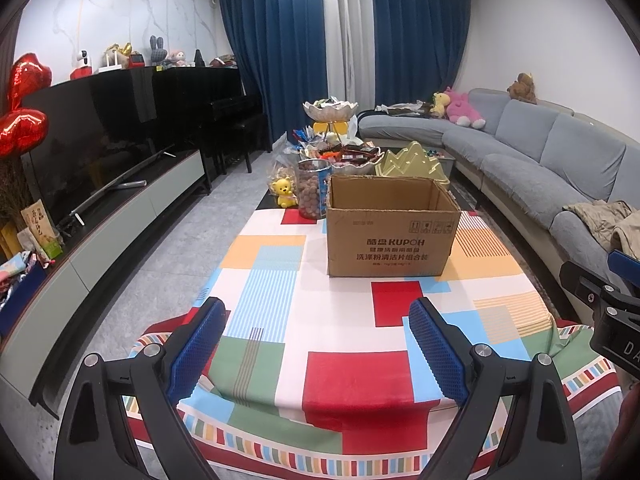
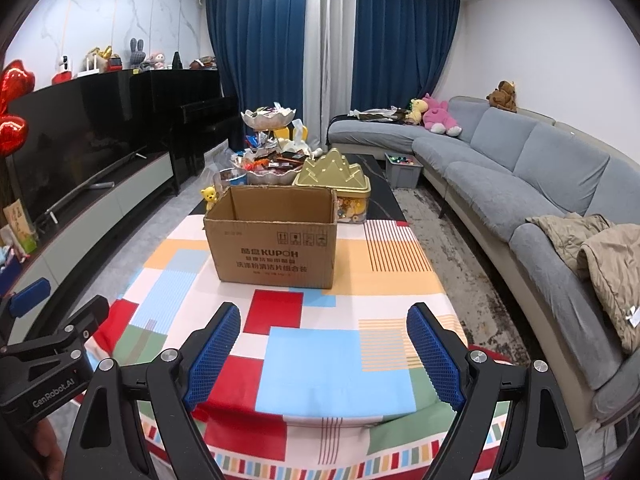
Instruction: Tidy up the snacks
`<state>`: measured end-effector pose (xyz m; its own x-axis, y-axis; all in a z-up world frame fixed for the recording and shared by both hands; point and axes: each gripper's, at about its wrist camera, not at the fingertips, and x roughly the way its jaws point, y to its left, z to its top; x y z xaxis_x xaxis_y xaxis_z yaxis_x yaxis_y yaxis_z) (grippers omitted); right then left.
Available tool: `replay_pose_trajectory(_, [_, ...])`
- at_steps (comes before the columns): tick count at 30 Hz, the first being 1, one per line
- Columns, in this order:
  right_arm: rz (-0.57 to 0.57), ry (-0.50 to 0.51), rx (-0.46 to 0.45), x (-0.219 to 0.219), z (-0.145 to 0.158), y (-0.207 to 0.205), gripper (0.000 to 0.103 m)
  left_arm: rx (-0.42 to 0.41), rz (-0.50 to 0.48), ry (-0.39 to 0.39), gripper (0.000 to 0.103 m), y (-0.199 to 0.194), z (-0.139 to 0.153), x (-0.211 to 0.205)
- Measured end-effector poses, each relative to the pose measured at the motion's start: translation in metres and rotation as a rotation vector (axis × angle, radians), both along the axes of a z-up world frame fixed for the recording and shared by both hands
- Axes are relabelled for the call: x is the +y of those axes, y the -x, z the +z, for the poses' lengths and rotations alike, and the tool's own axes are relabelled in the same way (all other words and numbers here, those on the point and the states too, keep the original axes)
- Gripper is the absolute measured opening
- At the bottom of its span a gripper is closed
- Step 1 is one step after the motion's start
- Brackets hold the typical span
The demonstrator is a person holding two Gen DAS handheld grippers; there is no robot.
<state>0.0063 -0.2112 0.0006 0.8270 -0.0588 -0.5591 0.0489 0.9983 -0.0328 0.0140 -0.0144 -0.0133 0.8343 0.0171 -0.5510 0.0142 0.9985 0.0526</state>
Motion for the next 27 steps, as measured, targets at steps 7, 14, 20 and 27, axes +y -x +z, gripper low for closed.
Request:
replay_pose_trajectory(7, [0.0,-0.001,-0.006,0.0014,0.0031,0.0013,0.086,-0.001,0.0,0.0,0.094,-0.0001,0.0009,0.0])
replay_pose_trajectory(14, [0.0,-0.002,-0.003,0.0011,0.0036,0.0005,0.086,-0.002,0.0,0.0,0.094,-0.0002,0.0013,0.0001])
replay_pose_trajectory(20, [-0.001,-0.003,-0.005,0.001,0.0037,0.0006,0.086,-0.011,0.003,-0.003,0.094,0.0,0.005,0.0002])
replay_pose_trajectory(27, [0.0,0.001,-0.011,0.0014,0.0057,0.0007,0.086,-0.018,0.01,-0.004,0.094,-0.0007,0.0076,0.0021])
